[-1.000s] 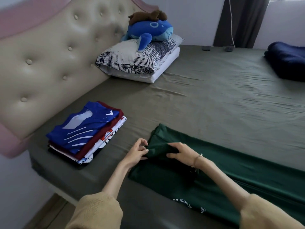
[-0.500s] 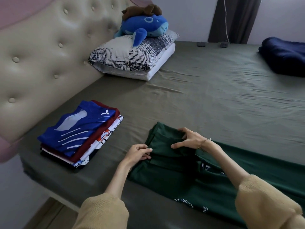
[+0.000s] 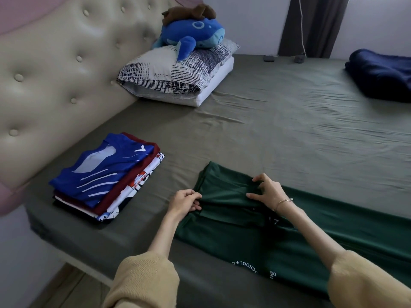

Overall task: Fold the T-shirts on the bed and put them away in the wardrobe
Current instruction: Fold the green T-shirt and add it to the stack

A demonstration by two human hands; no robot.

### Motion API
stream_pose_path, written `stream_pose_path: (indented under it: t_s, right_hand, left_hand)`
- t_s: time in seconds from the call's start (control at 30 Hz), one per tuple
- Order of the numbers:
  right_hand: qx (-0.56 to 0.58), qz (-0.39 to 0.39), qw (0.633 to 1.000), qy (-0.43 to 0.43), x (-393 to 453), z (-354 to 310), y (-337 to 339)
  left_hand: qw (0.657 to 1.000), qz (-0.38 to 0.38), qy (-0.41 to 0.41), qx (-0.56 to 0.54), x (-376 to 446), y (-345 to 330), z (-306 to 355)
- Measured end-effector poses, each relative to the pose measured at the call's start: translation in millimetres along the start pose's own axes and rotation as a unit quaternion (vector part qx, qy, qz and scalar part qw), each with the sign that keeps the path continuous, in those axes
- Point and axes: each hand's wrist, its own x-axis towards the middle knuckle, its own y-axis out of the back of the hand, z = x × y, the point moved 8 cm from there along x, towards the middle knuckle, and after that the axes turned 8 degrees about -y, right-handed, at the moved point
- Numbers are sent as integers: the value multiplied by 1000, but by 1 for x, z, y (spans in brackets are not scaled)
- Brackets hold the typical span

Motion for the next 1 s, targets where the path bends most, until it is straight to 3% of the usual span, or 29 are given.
stream_pose_path:
  t_s: [0.23, 0.4, 0.63, 0.7, 0.8, 1.0]
  right_hand:
    - [-209, 81, 974, 29, -25, -6, -5]
    - [-107, 31, 994, 13, -25, 5, -8]
    - [-121, -5, 993, -6, -26, 6, -7]
    - [-116, -14, 993, -16, -28, 6, -5]
    - [-141, -2, 989, -32, -29, 7, 0]
    - [-95, 53, 993, -36, -40, 21, 17]
  left_hand:
    - [996, 55, -34, 53, -3, 5, 4]
    - [996, 72, -55, 7, -11, 9, 7]
    - [989, 85, -101, -66, -23, 21, 15]
    - [991, 80, -107, -19, -24, 21, 16]
    - [978, 111, -115, 135, -24, 21, 20]
    - [895, 217, -167, 353, -41, 7, 46]
